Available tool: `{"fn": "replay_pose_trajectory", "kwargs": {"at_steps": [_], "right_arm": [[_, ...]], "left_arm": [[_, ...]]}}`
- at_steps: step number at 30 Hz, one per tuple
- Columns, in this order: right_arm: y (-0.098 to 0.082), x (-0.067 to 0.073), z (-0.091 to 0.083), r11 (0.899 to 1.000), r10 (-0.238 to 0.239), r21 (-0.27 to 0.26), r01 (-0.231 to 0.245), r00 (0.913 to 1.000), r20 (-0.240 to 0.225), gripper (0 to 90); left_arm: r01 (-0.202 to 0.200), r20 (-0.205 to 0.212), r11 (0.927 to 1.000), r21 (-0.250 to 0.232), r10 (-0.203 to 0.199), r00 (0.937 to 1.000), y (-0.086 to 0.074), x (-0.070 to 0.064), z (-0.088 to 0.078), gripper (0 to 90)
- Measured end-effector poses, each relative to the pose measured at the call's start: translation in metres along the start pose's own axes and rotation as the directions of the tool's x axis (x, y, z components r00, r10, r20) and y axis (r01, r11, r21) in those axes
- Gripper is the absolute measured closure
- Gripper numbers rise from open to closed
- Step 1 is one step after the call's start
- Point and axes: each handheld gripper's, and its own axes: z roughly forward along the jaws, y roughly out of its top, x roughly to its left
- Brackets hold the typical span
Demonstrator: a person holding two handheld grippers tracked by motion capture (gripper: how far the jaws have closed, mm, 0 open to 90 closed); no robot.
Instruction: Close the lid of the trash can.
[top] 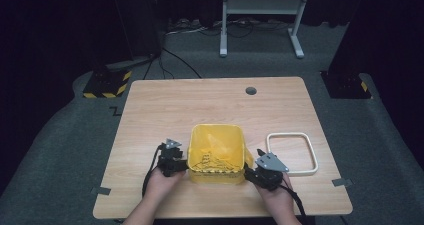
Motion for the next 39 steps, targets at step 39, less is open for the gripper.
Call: {"fn": "replay_pose_trajectory", "kwargs": {"at_steps": [39], "right_arm": [[0.008, -0.03, 0.011, 1.0, -0.002, -0.014, 0.002, 0.9998, -0.021, 41.3]], "left_arm": [[-0.065, -0.002, 0.9932, -0.096, 0.065, 0.9979, -0.043, -0.05, -0.03, 42.9]]}}
